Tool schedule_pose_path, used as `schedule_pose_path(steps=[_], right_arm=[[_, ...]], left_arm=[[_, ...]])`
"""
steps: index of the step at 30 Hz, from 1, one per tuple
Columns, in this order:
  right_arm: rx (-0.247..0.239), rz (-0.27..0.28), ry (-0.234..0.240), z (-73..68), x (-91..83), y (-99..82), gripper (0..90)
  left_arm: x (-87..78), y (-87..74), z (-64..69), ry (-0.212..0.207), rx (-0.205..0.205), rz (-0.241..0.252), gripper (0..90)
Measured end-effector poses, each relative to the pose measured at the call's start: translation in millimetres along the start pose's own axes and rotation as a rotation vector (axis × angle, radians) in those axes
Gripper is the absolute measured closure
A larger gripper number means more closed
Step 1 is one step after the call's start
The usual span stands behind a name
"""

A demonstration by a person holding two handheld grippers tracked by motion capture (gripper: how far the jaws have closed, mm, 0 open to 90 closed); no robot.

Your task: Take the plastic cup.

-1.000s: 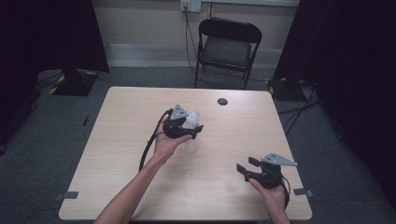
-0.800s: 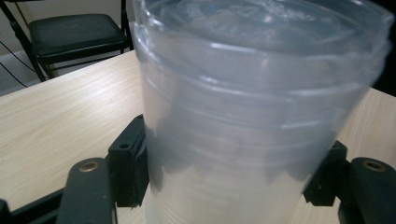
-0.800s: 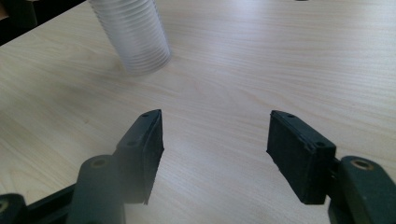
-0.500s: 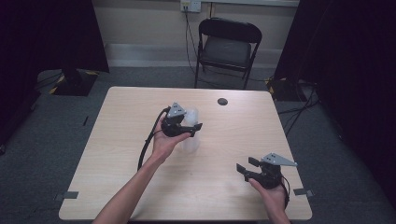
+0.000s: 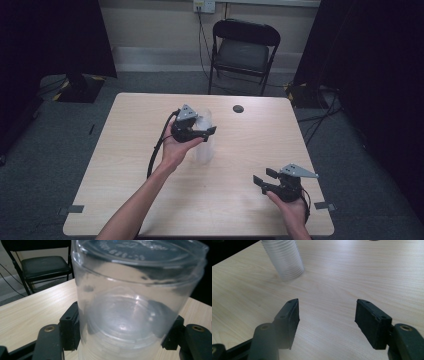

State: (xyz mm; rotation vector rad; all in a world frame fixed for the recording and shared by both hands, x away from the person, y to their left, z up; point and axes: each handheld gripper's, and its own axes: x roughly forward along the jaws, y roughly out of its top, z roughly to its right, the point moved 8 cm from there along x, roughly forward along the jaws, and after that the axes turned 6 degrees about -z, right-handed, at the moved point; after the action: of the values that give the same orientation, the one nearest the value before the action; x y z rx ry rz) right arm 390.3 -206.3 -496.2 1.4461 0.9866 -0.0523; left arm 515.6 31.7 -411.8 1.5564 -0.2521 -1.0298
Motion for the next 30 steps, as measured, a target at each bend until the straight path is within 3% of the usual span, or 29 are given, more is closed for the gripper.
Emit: schedule_pose_path(steps=[10,13,19,22,30], right_arm=[[0.0,-0.004,0.002,-0.4,1.5,-0.6,36.0],[-0.002,-0.003,0.003,-0.8,2.0,-0.3,36.0],[0.001,-0.005,0.004,-0.7,1.6,-0.5,36.0],[-0.001,-0.004,0.005,-1.1,1.8,-0.3,35.9],[-0.001,-0.008,0.006,-1.6,3.2,-0.8,35.9]], left_arm=[[-2.9,3.8,1.1,0.01,0.014,0.004,34.5],[-6.2,9.6,0.6,0.017,0.013,0.02,34.7],[-12.9,20.8,2.8,0.022,0.052,0.051,35.2],[-15.6,24.1,3.1,0.02,0.038,0.068,35.6],[-24.6,36.1,3.1,0.038,0.048,0.107,36.0]])
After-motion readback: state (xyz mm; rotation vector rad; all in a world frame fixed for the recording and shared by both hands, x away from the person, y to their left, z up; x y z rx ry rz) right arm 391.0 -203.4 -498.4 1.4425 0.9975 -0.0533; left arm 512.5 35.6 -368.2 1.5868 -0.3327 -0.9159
